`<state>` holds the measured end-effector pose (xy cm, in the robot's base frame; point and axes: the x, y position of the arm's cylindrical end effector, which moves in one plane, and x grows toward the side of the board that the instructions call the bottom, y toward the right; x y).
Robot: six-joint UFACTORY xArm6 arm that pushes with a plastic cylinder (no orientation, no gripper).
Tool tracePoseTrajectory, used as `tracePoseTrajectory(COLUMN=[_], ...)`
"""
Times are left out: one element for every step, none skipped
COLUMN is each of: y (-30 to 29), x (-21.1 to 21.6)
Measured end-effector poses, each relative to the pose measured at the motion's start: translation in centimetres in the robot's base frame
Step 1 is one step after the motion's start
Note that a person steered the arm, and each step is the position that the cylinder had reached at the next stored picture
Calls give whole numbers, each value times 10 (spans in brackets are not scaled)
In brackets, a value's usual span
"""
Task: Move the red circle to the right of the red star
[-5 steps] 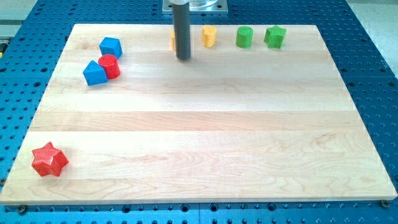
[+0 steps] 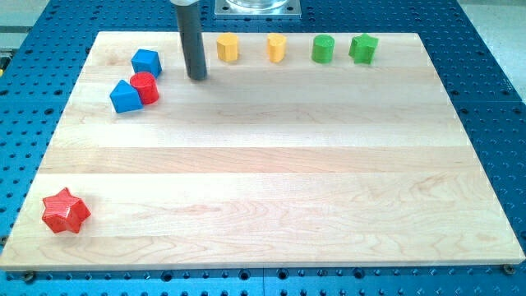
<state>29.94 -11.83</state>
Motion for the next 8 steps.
tracePoseTrajectory(y=[-41,-44,-61,-76,-90,-115,-99,-74], x=[27,44,50,57,31,70,128,122])
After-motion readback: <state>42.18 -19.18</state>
